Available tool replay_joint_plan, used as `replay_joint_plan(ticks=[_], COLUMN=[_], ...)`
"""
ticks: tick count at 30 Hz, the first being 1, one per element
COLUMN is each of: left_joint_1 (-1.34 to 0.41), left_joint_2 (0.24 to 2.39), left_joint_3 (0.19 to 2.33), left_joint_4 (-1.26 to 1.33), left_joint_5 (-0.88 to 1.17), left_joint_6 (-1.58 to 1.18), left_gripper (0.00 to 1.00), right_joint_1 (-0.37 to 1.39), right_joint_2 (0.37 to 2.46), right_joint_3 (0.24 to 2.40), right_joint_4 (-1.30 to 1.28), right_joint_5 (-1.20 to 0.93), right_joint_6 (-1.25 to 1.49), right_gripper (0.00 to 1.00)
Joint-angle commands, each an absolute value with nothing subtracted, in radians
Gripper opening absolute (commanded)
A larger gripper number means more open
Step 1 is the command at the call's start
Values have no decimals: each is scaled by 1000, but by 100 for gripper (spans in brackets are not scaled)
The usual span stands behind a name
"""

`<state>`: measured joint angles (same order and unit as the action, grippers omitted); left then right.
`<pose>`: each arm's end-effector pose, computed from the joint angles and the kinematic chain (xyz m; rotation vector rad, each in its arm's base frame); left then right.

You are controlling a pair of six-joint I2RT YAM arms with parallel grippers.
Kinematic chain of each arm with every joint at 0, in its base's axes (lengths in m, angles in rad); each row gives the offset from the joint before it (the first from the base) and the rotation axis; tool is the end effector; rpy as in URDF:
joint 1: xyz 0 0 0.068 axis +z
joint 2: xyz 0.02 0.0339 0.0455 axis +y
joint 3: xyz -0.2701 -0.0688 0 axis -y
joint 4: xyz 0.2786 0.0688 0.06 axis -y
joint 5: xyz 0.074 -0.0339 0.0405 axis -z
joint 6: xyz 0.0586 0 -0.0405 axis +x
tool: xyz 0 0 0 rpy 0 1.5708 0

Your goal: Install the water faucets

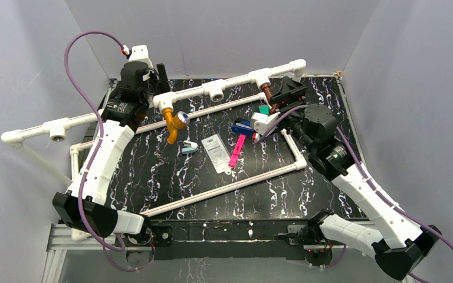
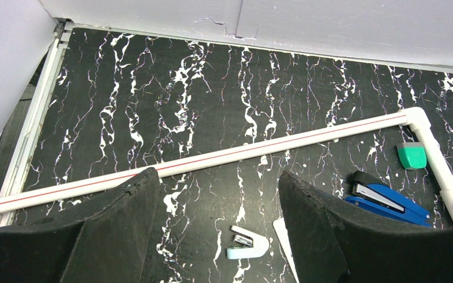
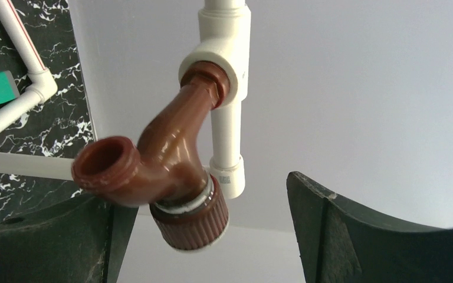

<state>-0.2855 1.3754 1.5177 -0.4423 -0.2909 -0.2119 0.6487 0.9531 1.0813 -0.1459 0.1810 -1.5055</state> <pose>0.3494 -0.0850 0.4389 -0.1315 1.8538 -0.0730 0.2166 0.1510 0.4265 -1.3761 0.9067 -0.8054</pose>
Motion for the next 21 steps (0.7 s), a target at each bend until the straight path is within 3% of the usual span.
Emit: replay_joint_plan(ticks=[1, 14, 21], left_joint_1=[-322, -322, -322], left_joint_2=[1427, 1434, 1427], left_joint_3=[1456, 1458, 1456], left_joint_4=[-642, -642, -644], left_joint_5=[-241, -243, -246], left_joint_6=[-198, -196, -195], left_gripper=[72, 72, 72], right_joint_1=[661, 730, 738], right_joint_2=[971, 995, 1001], right_joint_3=[1069, 999, 962], right_joint_4=[-27, 47, 115], right_joint_5=[179, 245, 318], right_joint_6=[-1594, -1642, -1620], right_gripper=[97, 78, 49])
